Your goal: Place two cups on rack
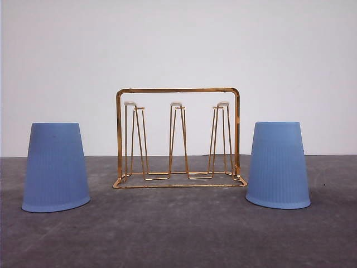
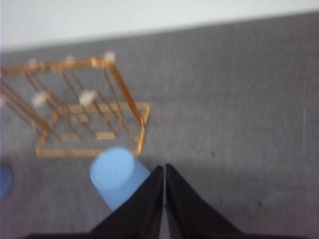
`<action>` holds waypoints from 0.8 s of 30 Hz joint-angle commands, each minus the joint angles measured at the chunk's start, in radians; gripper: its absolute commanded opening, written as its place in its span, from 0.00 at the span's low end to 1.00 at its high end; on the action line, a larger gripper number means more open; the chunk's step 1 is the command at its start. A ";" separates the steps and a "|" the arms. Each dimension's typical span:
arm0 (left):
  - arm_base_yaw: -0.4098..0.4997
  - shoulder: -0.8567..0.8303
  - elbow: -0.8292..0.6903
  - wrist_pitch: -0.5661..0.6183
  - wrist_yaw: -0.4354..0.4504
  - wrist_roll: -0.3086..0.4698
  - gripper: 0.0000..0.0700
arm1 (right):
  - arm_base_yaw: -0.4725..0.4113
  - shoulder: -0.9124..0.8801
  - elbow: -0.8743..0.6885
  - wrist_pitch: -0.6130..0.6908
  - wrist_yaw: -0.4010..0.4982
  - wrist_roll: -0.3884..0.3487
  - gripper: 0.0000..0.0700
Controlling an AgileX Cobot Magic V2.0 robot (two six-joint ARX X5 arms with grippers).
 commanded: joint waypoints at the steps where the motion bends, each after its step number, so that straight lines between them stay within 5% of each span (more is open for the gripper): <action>1: 0.000 0.071 0.040 -0.033 0.018 0.072 0.02 | 0.008 0.070 0.037 -0.050 -0.003 -0.081 0.00; 13: -0.061 0.329 0.072 -0.118 0.048 0.129 0.10 | 0.040 0.314 0.070 -0.112 -0.008 -0.162 0.03; 15: -0.064 0.339 0.072 -0.119 0.048 0.129 0.31 | 0.041 0.319 0.070 -0.113 -0.011 -0.170 0.21; 18: -0.065 0.342 0.072 -0.120 0.049 0.127 0.75 | 0.043 0.320 0.070 -0.116 -0.011 -0.172 0.70; 21: -0.065 0.341 0.072 -0.121 0.053 0.126 0.85 | 0.047 0.320 0.070 -0.119 -0.011 -0.176 0.92; 24: -0.083 0.343 0.072 -0.116 0.054 0.116 0.85 | 0.052 0.322 0.070 -0.118 -0.011 -0.176 0.92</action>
